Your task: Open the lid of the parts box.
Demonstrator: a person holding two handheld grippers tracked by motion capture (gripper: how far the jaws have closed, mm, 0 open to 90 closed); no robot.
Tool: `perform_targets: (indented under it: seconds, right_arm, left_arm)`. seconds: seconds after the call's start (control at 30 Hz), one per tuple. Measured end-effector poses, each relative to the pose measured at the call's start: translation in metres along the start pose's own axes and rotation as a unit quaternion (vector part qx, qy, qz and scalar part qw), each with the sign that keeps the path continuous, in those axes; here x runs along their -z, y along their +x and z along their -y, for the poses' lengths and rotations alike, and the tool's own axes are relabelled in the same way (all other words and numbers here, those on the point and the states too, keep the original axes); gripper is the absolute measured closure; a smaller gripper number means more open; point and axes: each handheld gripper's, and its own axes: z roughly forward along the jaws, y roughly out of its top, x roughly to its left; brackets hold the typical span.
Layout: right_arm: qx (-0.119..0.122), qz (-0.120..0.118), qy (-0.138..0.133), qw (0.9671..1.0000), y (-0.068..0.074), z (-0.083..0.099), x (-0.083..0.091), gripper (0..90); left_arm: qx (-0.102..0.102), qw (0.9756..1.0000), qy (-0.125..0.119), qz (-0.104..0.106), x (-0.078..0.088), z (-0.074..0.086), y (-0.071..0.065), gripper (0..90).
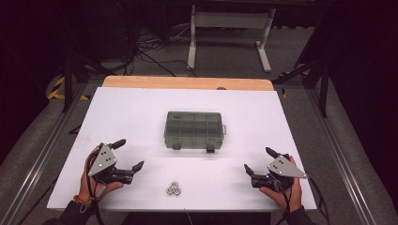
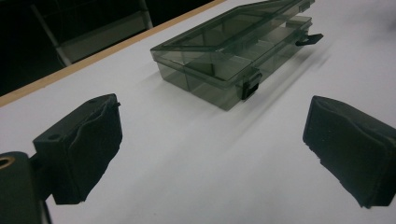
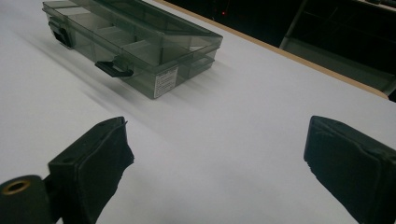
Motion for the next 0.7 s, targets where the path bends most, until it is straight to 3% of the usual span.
perform_targets:
  seconds: [0.5, 0.7]
  right_arm:
    - [-0.025, -0.008, 0.006, 0.9996, -0.007, -0.003, -0.007, 8.1]
    - [-0.023, -0.006, 0.01, 0.9997, -0.01, -0.004, -0.011, 8.1]
  left_arm:
    - [0.002, 0.9997, 0.013, 0.018, -0.011, 0.003, -0.001, 5.8]
    - [-0.007, 0.9996, 0.019, 0.021, -0.015, 0.002, -0.003, 5.8]
